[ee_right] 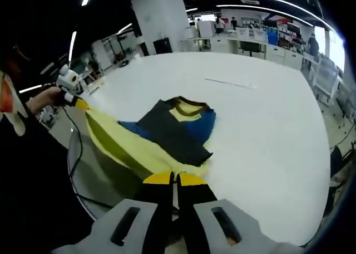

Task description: Fold the garment on the visible template until the final outline fits inside the template.

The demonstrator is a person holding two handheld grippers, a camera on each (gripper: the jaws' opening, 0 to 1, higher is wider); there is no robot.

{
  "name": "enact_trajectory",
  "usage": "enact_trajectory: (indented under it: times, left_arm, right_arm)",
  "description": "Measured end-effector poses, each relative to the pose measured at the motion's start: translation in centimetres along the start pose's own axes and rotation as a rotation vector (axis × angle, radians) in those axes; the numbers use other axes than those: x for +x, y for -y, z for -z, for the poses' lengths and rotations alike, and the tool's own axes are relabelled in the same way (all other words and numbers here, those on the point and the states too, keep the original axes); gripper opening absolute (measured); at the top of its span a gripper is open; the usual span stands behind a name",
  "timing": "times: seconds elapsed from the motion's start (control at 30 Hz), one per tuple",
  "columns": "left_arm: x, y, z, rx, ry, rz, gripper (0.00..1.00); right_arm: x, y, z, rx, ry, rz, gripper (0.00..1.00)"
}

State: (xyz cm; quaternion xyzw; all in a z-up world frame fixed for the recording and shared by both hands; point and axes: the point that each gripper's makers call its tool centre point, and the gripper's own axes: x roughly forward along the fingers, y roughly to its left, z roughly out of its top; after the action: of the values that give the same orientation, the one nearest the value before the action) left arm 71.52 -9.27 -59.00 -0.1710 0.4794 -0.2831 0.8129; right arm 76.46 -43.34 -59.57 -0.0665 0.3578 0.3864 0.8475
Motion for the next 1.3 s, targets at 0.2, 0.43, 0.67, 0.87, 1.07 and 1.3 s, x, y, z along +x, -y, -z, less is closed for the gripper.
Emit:
enact_trajectory:
  times: [0.2, 0.43, 0.67, 0.87, 1.07, 1.3]
  left_arm:
    - [0.4, -0.5, -3.2, 0.089, -0.03, 0.009, 0.0]
    - [2.0, -3.1, -6.9, 0.135, -0.051, 0.011, 0.0]
    - [4.6, -4.6, -8.2, 0.098, -0.091, 0.012, 0.0]
    - [5.9, -6.6, -9.8, 0.089, -0.117, 0.016, 0.0]
    - [7.6, -8.1, -11.2, 0.086, -0.149, 0.014, 0.0]
    - [9.3, -10.0, -12.3, 0.057, -0.17, 0.028, 0.0]
  right_arm:
    - [1.3, 2.0, -2.7, -0.063, 0.011, 0.01, 0.03]
    - [3.4, 4.6, -5.1, -0.093, 0.023, 0.017, 0.03]
    - [6.3, 6.9, -5.9, -0.074, 0.004, 0.002, 0.03]
    - [7.9, 8.4, -6.5, -0.076, -0.016, -0.004, 0.03]
    - [10.0, 10.0, -6.9, -0.078, -0.041, -0.015, 0.03]
    - [12.1, 11.7, -6.8, -0.078, -0.075, -0.025, 0.03]
